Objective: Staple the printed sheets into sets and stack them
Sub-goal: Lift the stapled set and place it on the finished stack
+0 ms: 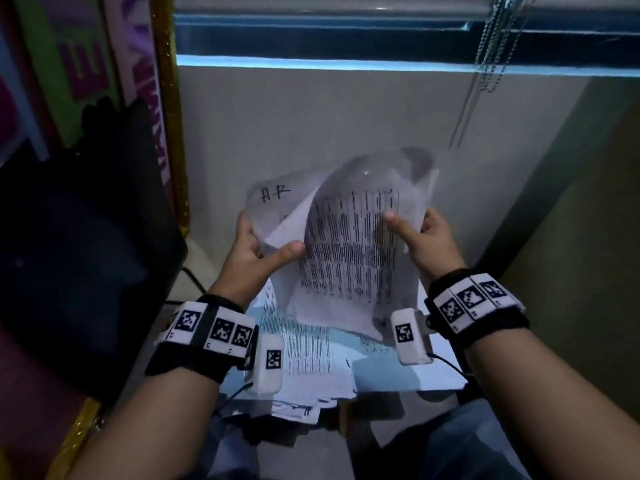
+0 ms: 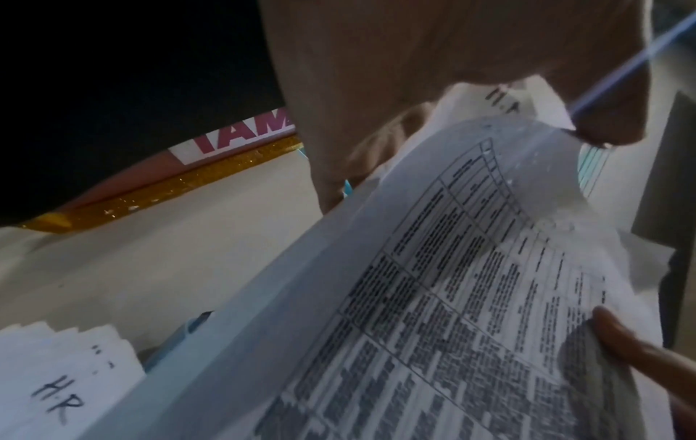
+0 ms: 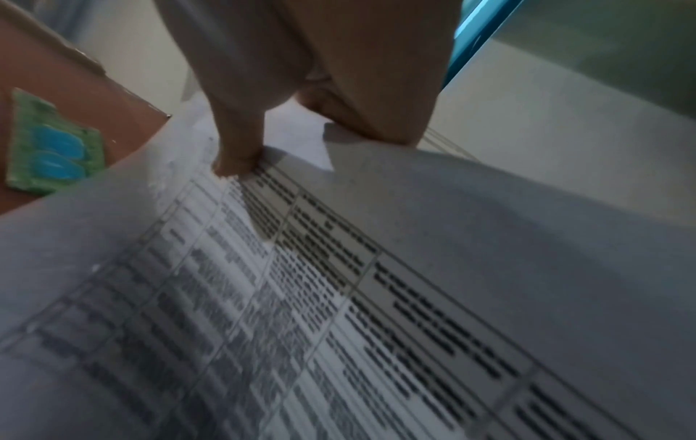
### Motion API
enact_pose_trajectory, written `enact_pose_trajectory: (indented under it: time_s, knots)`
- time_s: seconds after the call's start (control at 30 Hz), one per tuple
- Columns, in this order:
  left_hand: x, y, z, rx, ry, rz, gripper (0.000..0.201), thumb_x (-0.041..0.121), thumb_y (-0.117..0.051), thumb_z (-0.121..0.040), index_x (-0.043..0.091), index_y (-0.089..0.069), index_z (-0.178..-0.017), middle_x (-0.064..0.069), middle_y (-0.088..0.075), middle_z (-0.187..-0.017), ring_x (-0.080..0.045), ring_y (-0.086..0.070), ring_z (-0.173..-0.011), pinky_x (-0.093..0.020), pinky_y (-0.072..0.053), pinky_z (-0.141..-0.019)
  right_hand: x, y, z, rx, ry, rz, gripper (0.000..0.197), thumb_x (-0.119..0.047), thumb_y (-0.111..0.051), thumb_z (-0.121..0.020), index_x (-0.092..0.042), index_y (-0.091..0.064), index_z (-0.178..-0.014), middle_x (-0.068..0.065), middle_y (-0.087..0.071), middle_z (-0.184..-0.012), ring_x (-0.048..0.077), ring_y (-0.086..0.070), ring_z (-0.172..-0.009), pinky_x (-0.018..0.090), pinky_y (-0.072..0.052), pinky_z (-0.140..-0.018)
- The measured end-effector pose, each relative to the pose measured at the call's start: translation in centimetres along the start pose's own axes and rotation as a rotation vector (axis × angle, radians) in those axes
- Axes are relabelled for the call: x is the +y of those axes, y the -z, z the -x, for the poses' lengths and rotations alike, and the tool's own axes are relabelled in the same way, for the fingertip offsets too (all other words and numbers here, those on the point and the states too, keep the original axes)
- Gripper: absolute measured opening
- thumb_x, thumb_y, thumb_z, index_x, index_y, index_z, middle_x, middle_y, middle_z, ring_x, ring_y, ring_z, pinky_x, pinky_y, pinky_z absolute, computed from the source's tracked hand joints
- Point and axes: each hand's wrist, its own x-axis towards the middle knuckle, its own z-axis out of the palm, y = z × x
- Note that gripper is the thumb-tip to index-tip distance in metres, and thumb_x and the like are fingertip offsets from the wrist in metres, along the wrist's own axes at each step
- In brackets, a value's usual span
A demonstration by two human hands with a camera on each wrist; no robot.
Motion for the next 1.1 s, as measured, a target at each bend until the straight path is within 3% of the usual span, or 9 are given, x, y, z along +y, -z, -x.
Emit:
enact_pose_trajectory:
  time_s: [0.1, 0.23, 0.3, 0.57, 0.7, 0.8, 0.87, 0.97, 1.1]
  knots:
    - [0.8, -0.2, -0.3, 0.031, -0.087, -0.121, 0.098, 0.048, -0.084, -0.058, 0.060, -0.023, -0.133, 0.001, -0.038, -0.147, -0.017, -0.038, -0.135, -0.049, -0.034, -0.109, -0.2, -0.5, 0.1, 0.055, 0.025, -0.025, 0.030, -0.035, -0.066, -0.080, -0.021, -0.061, -0.106, -0.006, -0.070, -0.101, 0.009, -0.066, -0.098, 0.027, -0.051, -0.089]
    - [0.5, -0.9, -1.3, 0.110, -0.178, -0.257, 0.086, 0.009, -0.065, -0.085, 0.025, -0.010, -0.149, 0.024, -0.041, -0.116, 0.023, -0.043, -0.106, -0.009, -0.037, -0.092, 0.3, -1.4, 0.4, 0.049, 0.091, -0.077, 0.021, -0.029, -0.060, -0.088, -0.026, -0.055, -0.108, -0.005, -0.069, -0.104, 0.012, -0.065, -0.100, 0.032, -0.052, -0.089]
    - [-0.5, -1.4, -1.3, 0.227, -0.130, -0.262, 0.072, 0.003, -0.056, -0.091, 0.017, -0.013, -0.148, 0.021, -0.042, -0.111, 0.016, -0.048, -0.098, 0.005, -0.035, -0.074, 1.8, -1.5, 0.6, 0.072, 0.070, -0.020, 0.028, -0.029, -0.064, -0.087, -0.028, -0.049, -0.110, -0.002, -0.064, -0.114, 0.013, -0.061, -0.108, 0.036, -0.049, -0.095]
    - [-3.7, -2.5, -1.9, 0.361, 0.048, -0.338, 0.049, 0.020, -0.052, -0.096, 0.011, -0.027, -0.137, -0.002, -0.050, -0.114, -0.014, -0.049, -0.094, -0.020, -0.039, -0.064, 5.1, -1.9, 0.1, 0.060, -0.028, 0.231, 0.027, -0.035, -0.057, -0.086, -0.042, -0.041, -0.106, 0.009, -0.057, -0.116, 0.029, -0.058, -0.107, 0.056, -0.048, -0.091]
    - [-1.9, -1.5, -3.7, 0.356, -0.092, -0.493, 0.037, 0.020, -0.055, -0.093, 0.009, -0.042, -0.126, -0.003, -0.053, -0.121, -0.018, -0.052, -0.106, -0.020, -0.039, -0.082, 2.3, -1.3, -1.2, 0.296, 0.365, 0.493, 0.075, -0.018, -0.071, -0.078, -0.022, -0.029, -0.141, 0.005, -0.038, -0.135, 0.018, -0.039, -0.127, 0.042, -0.034, -0.110]
    - [-0.4, -1.0, -4.5, 0.223, -0.156, -0.651, 0.017, 0.007, -0.054, -0.089, 0.012, -0.049, -0.104, -0.011, -0.058, -0.109, -0.023, -0.055, -0.098, -0.026, -0.039, -0.075, -0.1, -1.3, -2.0, 0.143, 0.542, 0.877, 0.086, -0.026, -0.072, -0.077, -0.016, -0.024, -0.147, 0.008, -0.030, -0.150, 0.024, -0.025, -0.140, 0.049, -0.016, -0.116]
    - [0.5, -1.5, -4.2, 0.082, -0.186, -0.699, 0.016, 0.004, -0.051, -0.089, 0.016, -0.046, -0.099, -0.003, -0.059, -0.097, -0.020, -0.056, -0.090, -0.022, -0.041, -0.065, -0.4, -2.0, -2.4, -0.059, 0.467, 0.990, 0.077, -0.030, -0.070, -0.080, -0.023, -0.029, -0.146, 0.001, -0.035, -0.149, 0.022, -0.026, -0.141, 0.050, -0.007, -0.118]
    - [0.8, -2.2, -3.2, -0.058, -0.214, -0.638, 0.030, 0.003, -0.049, -0.091, 0.026, -0.042, -0.109, 0.004, -0.057, -0.103, -0.015, -0.056, -0.095, -0.017, -0.043, -0.075, 0.6, -2.9, -2.8, -0.178, 0.302, 0.872, 0.037, -0.027, -0.064, -0.087, -0.017, -0.059, -0.123, 0.000, -0.062, -0.122, 0.020, -0.054, -0.117, 0.038, -0.030, -0.110]
    - [-3.0, 0.7, -2.8, 0.244, -0.044, -0.850, 0.049, 0.023, -0.062, -0.087, 0.021, -0.040, -0.130, -0.004, -0.046, -0.132, -0.023, -0.040, -0.125, -0.043, -0.031, -0.108, 3.5, -1.1, -3.3, -0.027, -0.033, 0.483, 0.045, -0.027, -0.065, -0.087, -0.007, -0.055, -0.125, -0.003, -0.057, -0.118, 0.017, -0.054, -0.115, 0.027, -0.037, -0.101]
